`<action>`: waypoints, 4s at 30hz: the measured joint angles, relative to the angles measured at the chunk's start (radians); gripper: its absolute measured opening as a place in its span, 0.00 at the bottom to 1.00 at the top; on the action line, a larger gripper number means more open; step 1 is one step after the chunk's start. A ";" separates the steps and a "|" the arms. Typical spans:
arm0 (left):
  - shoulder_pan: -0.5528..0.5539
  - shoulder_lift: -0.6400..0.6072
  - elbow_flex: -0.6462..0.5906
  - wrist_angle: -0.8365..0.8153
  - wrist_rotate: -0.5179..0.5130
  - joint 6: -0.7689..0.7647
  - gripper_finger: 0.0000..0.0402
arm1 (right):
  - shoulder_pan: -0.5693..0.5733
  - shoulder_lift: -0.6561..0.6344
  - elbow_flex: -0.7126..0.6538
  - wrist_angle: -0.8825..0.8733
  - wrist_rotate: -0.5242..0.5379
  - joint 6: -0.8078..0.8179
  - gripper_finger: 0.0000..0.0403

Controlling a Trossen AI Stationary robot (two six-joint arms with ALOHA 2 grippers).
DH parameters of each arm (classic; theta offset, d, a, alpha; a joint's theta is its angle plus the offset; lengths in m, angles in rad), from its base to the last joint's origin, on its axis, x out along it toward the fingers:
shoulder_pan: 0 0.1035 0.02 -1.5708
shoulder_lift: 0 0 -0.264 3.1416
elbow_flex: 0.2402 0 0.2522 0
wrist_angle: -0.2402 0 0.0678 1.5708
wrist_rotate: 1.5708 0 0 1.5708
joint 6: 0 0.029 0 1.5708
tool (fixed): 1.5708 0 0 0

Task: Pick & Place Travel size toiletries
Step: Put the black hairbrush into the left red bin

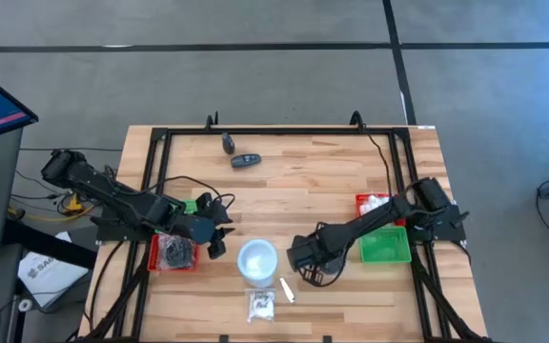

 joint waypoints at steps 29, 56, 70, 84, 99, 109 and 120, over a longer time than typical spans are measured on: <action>0.000 0.000 0.000 0.036 -0.255 0.000 0.26 | -0.216 -0.314 0.004 0.279 0.115 -0.387 0.00; 0.007 0.000 0.000 0.376 -0.474 0.359 0.26 | -0.369 -0.371 0.004 0.852 0.114 -0.555 0.00; 0.007 0.000 0.000 0.619 -0.528 0.573 0.26 | -0.380 -0.372 0.004 1.119 0.114 -0.566 0.00; 0.084 0.000 0.000 0.728 -0.550 0.709 0.34 | -0.381 -0.372 0.004 1.238 0.114 -0.557 0.00; 0.168 0.000 0.000 0.853 -0.457 0.778 0.51 | -0.381 -0.372 0.004 1.261 0.114 -0.551 0.00; 0.188 0.000 0.000 0.888 -0.418 0.805 0.43 | -0.388 -0.369 0.004 1.252 0.114 -0.538 0.00; 0.187 0.000 0.000 0.892 -0.419 0.827 0.10 | -0.388 -0.369 0.004 1.214 0.114 -0.538 0.00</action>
